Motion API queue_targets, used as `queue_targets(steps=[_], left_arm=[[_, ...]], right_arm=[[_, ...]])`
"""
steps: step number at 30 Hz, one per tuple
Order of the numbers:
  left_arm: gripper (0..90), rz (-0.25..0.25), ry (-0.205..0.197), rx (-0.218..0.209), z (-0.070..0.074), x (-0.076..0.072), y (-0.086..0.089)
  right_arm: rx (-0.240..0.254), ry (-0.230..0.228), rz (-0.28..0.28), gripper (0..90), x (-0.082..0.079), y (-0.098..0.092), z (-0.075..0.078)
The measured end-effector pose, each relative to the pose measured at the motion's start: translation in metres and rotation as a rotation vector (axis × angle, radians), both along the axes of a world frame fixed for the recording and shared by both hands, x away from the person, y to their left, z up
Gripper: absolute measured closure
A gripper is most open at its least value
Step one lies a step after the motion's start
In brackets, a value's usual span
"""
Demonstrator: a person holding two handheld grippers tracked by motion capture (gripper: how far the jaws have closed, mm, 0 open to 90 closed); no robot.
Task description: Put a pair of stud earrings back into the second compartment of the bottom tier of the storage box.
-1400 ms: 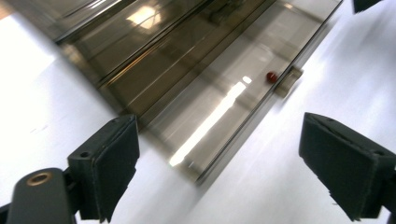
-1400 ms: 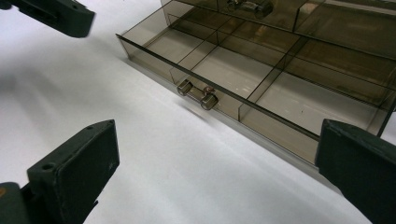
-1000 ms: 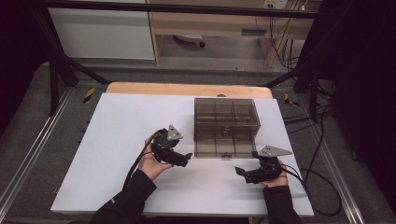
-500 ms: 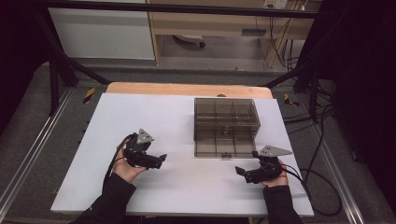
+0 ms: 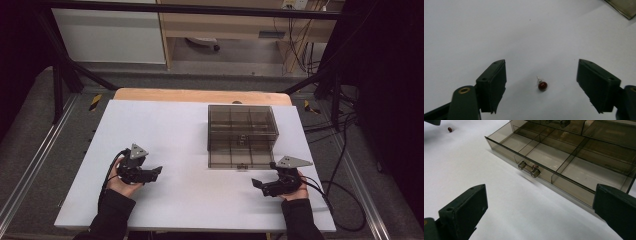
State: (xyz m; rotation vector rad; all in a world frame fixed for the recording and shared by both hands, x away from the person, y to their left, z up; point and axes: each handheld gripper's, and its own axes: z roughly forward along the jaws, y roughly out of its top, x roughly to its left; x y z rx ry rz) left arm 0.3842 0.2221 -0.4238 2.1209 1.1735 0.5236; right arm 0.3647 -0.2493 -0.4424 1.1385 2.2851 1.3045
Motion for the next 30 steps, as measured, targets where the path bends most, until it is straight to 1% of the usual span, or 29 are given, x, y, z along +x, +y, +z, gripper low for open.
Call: queue_targets(steps=[1, 4, 5, 6, 7, 10, 12, 14, 15, 19, 21, 22, 28, 30], left_arm=[[30.9, 0.005, 0.005, 0.004, -0.001, 0.0, 0.0], [33.0, 0.021, 0.018, 0.011, -0.002, 0.0, 0.001], [36.3, 0.025, 0.026, 0.006, -0.004, 0.0, 0.002], [37.3, 0.025, 0.026, 0.006, -0.004, 0.0, 0.002], [39.0, 0.026, 0.041, -0.006, -0.005, 0.0, 0.003], [43.6, 0.027, 0.047, -0.013, -0.006, 0.001, 0.003], [44.6, 0.025, 0.058, -0.024, -0.006, 0.001, 0.003], [49.5, 0.028, 0.063, -0.029, -0.007, 0.002, 0.003], [49.5, 0.027, 0.067, -0.029, -0.008, 0.002, 0.003], [54.9, 0.03, 0.082, -0.041, -0.011, 0.003, 0.001], [55.2, 0.03, 0.087, -0.037, -0.011, 0.003, 0.0], [55.5, 0.032, 0.092, -0.043, -0.012, 0.004, 0.0], [60.4, 0.039, 0.089, -0.031, -0.014, 0.005, 0.0], [63.0, 0.042, 0.094, -0.031, -0.014, 0.006, 0.0]], right_arm=[[0.0, 0.0, 0.0, 0.4, 0.0, 0.0, 0.0], [0.001, 0.002, 0.001, 0.4, 0.0, 0.0, 0.0], [0.002, 0.004, 0.001, 0.4, 0.0, 0.0, 0.0], [0.002, 0.004, 0.001, 0.4, 0.0, 0.0, 0.0], [0.001, 0.002, 0.001, 0.4, 0.0, 0.0, 0.0], [-0.002, -0.001, 0.002, 0.4, 0.0, 0.0, 0.0], [0.0, -0.002, 0.002, 0.4, 0.0, 0.0, 0.0], [0.0, 0.0, 0.001, 0.4, 0.0, 0.0, 0.0], [0.0, 0.0, 0.001, 0.4, 0.0, 0.0, 0.0], [-0.002, 0.004, 0.003, 0.4, 0.0, 0.0, 0.0], [-0.001, 0.002, 0.002, 0.4, 0.0, 0.0, 0.0], [-0.001, 0.002, 0.002, 0.4, 0.0, 0.0, 0.0], [-0.003, 0.002, 0.003, 0.5, 0.0, 0.001, -0.001], [-0.004, 0.003, 0.003, 0.4, 0.0, 0.0, -0.001]])
